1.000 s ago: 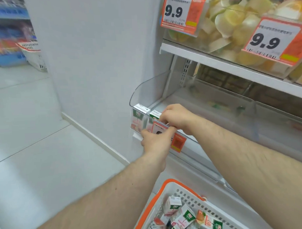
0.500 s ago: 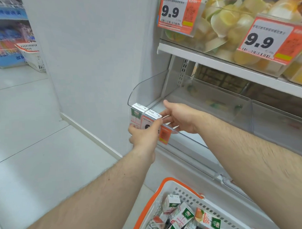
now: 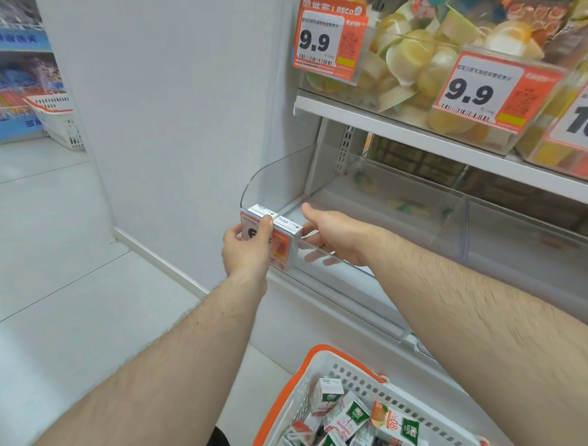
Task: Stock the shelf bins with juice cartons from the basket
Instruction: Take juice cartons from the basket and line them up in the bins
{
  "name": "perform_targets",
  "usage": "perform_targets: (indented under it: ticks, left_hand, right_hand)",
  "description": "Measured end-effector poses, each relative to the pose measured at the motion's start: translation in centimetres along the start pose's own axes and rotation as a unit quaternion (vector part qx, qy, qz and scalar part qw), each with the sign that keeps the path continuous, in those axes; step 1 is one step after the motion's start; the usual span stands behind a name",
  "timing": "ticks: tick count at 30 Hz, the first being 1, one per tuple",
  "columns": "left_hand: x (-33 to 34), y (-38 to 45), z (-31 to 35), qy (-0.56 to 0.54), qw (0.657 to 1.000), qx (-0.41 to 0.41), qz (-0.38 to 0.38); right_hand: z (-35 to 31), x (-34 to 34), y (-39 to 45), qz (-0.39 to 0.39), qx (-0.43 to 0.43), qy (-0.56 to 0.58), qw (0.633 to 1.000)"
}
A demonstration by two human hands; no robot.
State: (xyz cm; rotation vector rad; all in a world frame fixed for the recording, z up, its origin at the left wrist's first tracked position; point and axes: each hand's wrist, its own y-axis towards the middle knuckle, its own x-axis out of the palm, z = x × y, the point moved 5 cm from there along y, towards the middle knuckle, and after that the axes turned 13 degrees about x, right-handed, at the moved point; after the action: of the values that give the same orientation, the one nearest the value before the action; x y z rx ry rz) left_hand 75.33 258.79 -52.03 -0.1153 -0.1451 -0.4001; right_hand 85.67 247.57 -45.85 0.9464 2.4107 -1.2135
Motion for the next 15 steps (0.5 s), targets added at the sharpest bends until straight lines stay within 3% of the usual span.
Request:
perform_targets:
  ticks: [3, 5, 7, 10, 13, 15]
  left_hand:
    - [-0.7, -0.6, 1.3, 0.114, 0.992, 0.041, 0.039]
    - [-0.6, -1.9, 2.9, 0.165, 0.976, 0.14, 0.014]
    - [0.5, -3.9, 3.6, 0.181, 0.953, 0.233, -0.073]
    - [2.6, -8.0, 3.6, 0.162, 0.914, 0.297, -0.224]
    - [4.1, -12.4, 3.4, 0.152, 0.869, 0.325, -0.34]
    - [4.9, -14.8, 2.4, 0.162, 0.84, 0.332, -0.396]
  right_hand:
    - [-0.1, 0.0, -1.1, 0.019, -0.017, -0.043, 0.999]
    - [0.0, -0.6, -2.5, 0.095, -0.068, -0.102, 0.988]
    - [0.8, -1.7, -4.6, 0.209, -0.135, -0.136, 0.959]
    - [3.2, -2.1, -8.7, 0.32, -0.259, -0.163, 0.897]
    - [7.1, -1.5, -12.4, 0.378, -0.353, -0.184, 0.836]
    - [10.5, -1.3, -13.6, 0.388, -0.37, -0.169, 0.827]
